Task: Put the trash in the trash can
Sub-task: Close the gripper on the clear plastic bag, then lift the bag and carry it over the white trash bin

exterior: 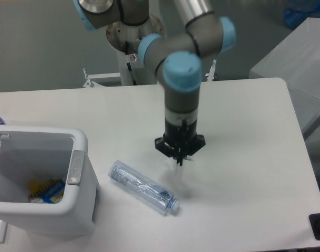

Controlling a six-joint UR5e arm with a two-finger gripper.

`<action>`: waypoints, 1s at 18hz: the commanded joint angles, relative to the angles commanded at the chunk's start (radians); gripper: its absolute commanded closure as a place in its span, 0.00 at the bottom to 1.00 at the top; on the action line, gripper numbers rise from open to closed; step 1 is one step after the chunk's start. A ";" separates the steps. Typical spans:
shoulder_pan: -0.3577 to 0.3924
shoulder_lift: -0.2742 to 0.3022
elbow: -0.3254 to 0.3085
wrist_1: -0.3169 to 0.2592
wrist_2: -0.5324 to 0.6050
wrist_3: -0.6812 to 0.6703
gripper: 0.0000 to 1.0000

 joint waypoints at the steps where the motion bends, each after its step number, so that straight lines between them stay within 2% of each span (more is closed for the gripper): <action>1: 0.005 0.008 0.022 0.002 -0.032 -0.015 0.94; 4: 0.031 0.023 0.078 0.041 -0.173 -0.052 0.94; 6: 0.028 0.044 0.094 0.051 -0.220 -0.083 0.94; 9: 0.015 0.087 0.118 0.058 -0.238 -0.147 0.94; 14: -0.046 0.086 0.190 0.063 -0.257 -0.314 0.94; 18: -0.099 0.101 0.195 0.063 -0.258 -0.327 0.94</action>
